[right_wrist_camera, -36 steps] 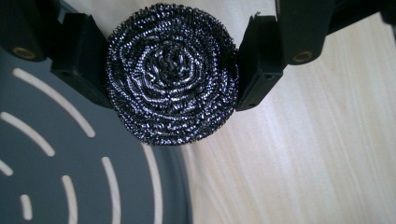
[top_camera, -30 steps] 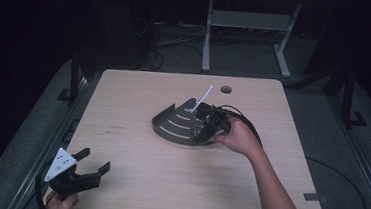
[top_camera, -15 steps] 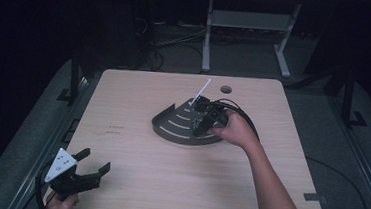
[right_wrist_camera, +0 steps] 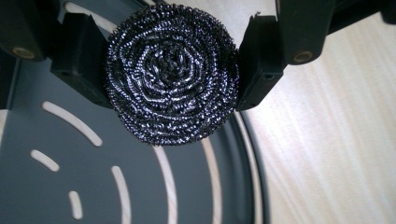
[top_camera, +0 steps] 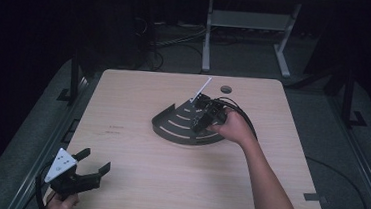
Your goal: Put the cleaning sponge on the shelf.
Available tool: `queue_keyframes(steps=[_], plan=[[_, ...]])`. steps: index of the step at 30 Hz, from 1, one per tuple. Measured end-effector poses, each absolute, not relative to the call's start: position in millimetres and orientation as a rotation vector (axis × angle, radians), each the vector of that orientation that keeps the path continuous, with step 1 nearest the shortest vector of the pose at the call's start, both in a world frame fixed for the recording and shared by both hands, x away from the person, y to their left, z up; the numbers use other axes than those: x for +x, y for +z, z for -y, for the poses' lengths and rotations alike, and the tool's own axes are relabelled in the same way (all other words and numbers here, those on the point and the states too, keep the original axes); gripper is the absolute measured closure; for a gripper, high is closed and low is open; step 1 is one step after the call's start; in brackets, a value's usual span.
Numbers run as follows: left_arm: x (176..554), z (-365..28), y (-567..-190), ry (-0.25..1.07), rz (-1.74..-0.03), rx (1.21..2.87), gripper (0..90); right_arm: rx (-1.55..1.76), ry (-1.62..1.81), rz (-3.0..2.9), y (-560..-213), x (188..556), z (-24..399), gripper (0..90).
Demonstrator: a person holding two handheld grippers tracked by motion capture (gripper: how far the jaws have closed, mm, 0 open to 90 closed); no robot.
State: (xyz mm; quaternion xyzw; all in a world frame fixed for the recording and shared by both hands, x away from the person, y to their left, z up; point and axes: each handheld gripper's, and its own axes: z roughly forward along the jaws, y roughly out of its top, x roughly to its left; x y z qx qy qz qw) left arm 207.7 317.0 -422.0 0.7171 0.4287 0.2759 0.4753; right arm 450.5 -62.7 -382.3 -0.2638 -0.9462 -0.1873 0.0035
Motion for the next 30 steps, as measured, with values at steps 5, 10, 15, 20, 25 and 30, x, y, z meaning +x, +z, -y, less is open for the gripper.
queue_keyframes(steps=[5,10,15,20,25,30], plan=[[208,-319,-422,0.677,-1.058,1.748,13.2,-0.864,-0.574,2.969,-388,455,62,32.5],[207,-321,-421,0.679,-1.057,1.742,13.2,-0.899,-0.569,2.964,-394,460,60,32.6],[207,-321,-422,0.678,-1.063,1.741,13.2,-0.918,-0.562,2.956,-400,465,56,32.3],[207,-322,-422,0.680,-1.062,1.740,13.2,-0.947,-0.563,2.943,-408,469,53,32.2],[207,-323,-422,0.677,-1.059,1.739,13.2,-0.962,-0.556,2.947,-412,471,50,32.2],[207,-321,-422,0.677,-1.060,1.741,13.2,-0.977,-0.528,2.948,-418,474,50,32.2]])
